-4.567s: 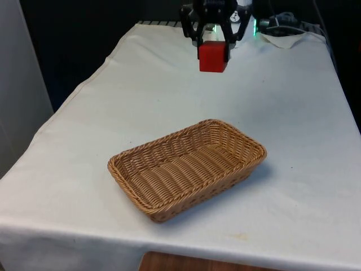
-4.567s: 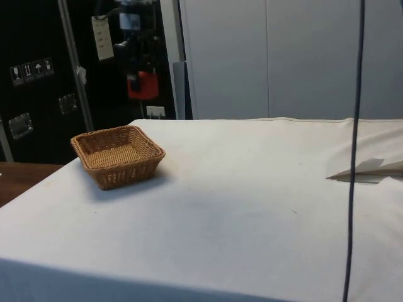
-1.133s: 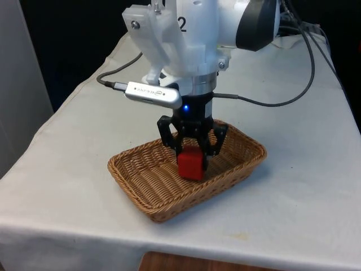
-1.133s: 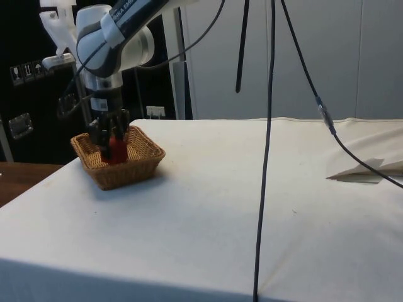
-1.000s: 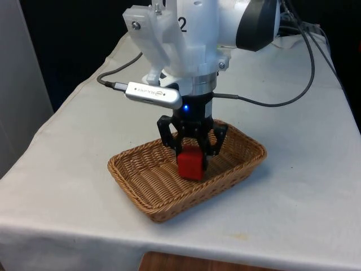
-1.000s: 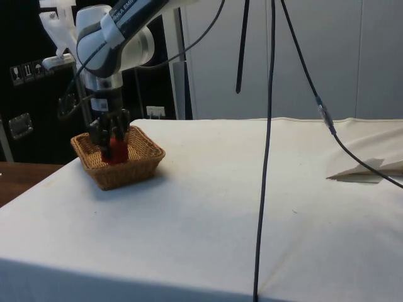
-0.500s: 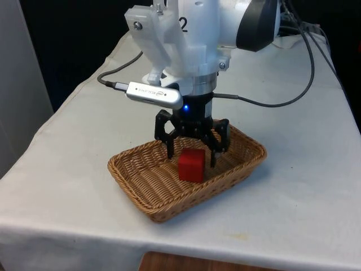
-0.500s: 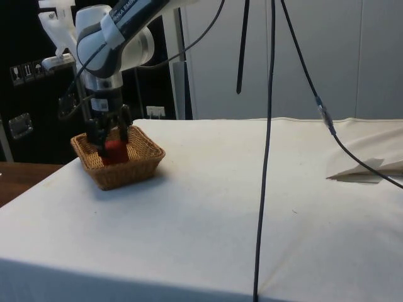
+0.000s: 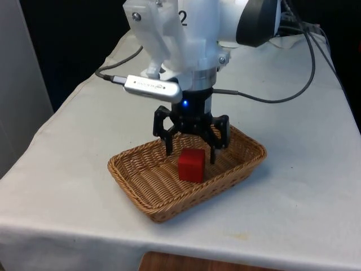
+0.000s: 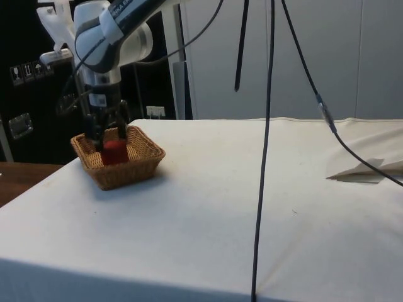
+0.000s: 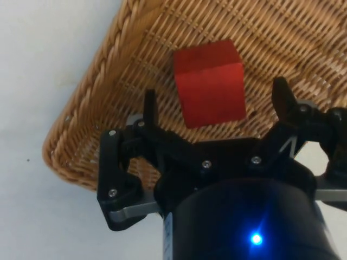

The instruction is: Pick up the cube and place it into the basket.

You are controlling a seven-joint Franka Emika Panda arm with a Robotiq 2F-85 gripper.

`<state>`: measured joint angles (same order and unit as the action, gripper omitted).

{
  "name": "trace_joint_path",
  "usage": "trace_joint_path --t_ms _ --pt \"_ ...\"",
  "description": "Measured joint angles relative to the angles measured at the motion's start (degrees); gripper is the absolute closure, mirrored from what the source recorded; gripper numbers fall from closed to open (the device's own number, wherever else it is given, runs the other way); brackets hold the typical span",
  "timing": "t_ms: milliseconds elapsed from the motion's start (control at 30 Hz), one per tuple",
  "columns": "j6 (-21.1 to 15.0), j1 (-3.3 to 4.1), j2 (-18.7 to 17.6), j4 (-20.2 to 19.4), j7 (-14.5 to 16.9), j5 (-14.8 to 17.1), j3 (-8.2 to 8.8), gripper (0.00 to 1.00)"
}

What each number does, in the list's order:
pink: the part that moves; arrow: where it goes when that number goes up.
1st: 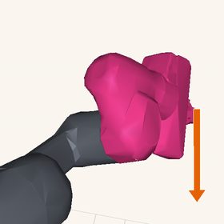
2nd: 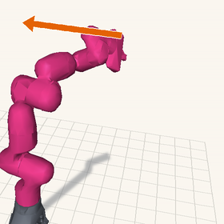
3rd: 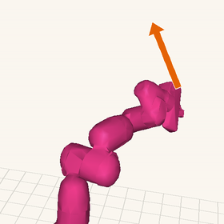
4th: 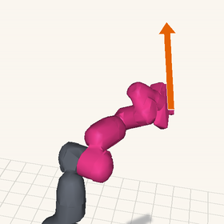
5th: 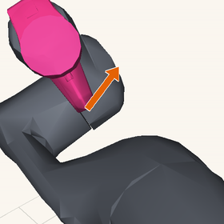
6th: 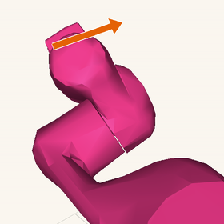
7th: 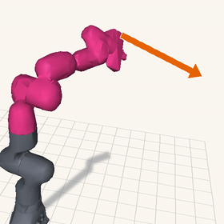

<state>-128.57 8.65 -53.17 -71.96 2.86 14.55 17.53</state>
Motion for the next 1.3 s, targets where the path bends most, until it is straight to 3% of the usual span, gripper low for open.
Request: trace_joint_path --t_ms 500,1300 --pt "2.6 0.11 4.4 -2.6 0.6 0.0 0.40 0.00" --pt "1.7 0.17 13.6 -14.0 2.8 0.0 0.69 0.00"
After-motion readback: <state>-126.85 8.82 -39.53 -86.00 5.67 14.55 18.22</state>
